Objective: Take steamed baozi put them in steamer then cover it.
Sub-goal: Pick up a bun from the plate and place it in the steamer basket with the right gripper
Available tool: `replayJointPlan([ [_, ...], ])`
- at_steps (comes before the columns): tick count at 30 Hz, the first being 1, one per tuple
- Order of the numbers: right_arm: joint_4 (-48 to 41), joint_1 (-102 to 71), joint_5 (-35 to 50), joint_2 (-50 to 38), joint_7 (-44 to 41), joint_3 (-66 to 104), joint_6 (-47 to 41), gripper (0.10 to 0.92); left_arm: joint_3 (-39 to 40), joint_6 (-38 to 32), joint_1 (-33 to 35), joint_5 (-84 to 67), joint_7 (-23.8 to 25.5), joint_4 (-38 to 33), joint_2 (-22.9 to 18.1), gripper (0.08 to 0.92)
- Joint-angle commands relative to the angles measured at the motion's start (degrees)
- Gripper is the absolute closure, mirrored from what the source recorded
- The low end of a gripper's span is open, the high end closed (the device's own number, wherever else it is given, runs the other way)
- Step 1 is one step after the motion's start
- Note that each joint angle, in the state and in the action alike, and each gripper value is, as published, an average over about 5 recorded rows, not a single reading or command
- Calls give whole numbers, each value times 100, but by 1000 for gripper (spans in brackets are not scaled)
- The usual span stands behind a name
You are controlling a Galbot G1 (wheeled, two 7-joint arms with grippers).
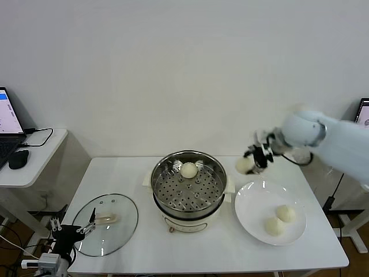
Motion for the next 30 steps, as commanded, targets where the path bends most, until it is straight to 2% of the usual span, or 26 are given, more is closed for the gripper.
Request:
replayJointPlan([
  [1, 141, 1054, 1359, 1080, 466, -616, -542, 418, -31, -2, -6, -44, 5, 20, 15, 177],
  [6, -302, 391, 1619, 1866, 760, -350, -785, 420, -16, 18, -22, -29, 7, 21, -53, 177],
  [15, -1200, -676, 1416, 2901, 959, -245, -901, 420, -57, 23, 13, -26, 6, -29, -113, 177],
  [30, -1790, -1302, 1187, 3514, 1140, -286, -1030, 417, -52, 13, -23, -45, 2, -47, -161, 177],
])
